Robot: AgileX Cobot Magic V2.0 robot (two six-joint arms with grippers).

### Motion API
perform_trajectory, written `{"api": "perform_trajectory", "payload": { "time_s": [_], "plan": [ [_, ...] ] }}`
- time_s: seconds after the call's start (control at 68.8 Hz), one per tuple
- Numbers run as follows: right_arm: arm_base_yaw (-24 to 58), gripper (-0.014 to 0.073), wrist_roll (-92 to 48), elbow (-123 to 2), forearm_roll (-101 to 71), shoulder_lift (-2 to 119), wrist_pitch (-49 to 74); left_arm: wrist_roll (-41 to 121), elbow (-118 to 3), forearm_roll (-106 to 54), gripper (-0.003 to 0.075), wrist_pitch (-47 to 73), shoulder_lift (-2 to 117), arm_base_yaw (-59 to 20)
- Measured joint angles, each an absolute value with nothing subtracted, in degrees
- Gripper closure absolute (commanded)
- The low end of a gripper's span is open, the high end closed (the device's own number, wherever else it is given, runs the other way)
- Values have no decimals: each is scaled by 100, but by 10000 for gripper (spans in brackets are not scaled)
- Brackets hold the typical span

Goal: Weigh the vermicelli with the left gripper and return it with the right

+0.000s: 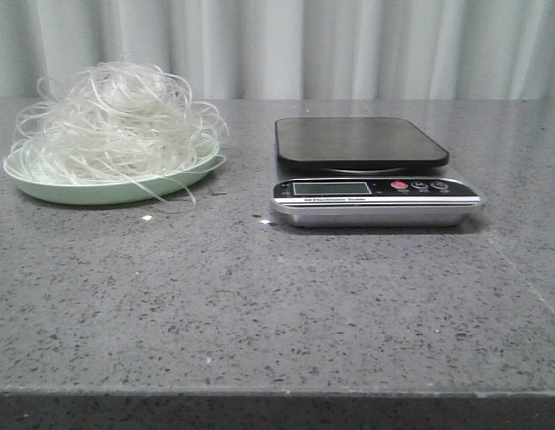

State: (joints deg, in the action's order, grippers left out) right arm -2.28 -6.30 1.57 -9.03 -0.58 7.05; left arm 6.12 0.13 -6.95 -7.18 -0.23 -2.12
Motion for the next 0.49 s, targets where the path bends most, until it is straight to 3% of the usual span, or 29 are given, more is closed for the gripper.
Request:
{"api": "perform_trajectory", "payload": {
  "time_s": [0.189,0.334,0.494],
  "plan": [
    [-228,442,-630,157,-903,-58,705,612,-227,-857,577,-1610,-23,-212],
    [-228,442,-630,157,-903,-58,705,612,-1725,-582,577,-751,109,-212],
    [-228,442,-630,157,-903,-58,705,612,-3798,-458,566,292,1106,-212]
  ]
}}
